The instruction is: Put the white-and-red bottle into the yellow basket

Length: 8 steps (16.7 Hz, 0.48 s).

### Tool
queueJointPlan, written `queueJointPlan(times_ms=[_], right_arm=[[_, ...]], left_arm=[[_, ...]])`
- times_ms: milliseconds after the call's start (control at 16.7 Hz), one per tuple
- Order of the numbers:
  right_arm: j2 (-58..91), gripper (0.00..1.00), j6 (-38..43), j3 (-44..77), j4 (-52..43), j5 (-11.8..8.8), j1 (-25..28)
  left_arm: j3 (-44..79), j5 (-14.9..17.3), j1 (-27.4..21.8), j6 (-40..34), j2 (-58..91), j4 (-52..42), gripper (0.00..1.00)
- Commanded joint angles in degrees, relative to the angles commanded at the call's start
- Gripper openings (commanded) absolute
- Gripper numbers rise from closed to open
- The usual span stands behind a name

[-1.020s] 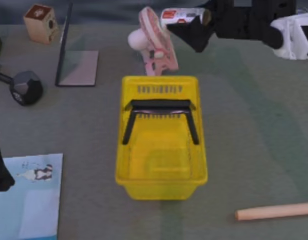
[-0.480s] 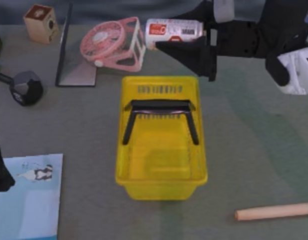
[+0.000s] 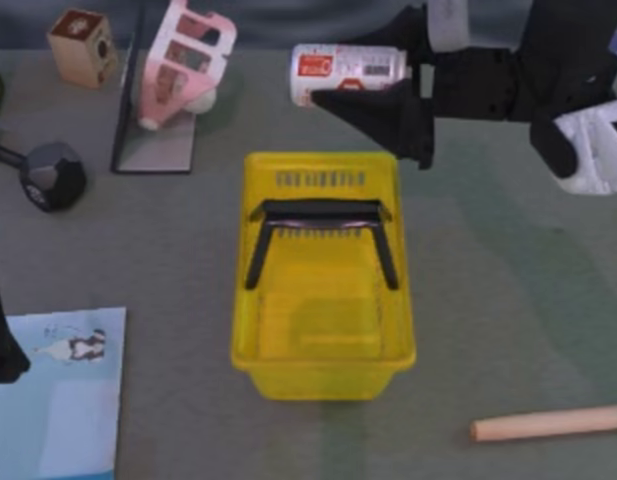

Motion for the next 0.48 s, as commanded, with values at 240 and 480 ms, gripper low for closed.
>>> queueJointPlan(times_ms=[240, 480], right_arm=[[7.2, 0.0, -0.27, -1.33, 9.1, 0.17, 0.11], [13.64, 0.0, -0.31, -3.09, 16.64, 0.27, 0.45]], left_arm=[[0.0, 0.0, 0.0, 0.0, 0.0, 0.0, 1.0], [0.0, 0.0, 0.0, 0.0, 0.0, 0.0, 1.0]])
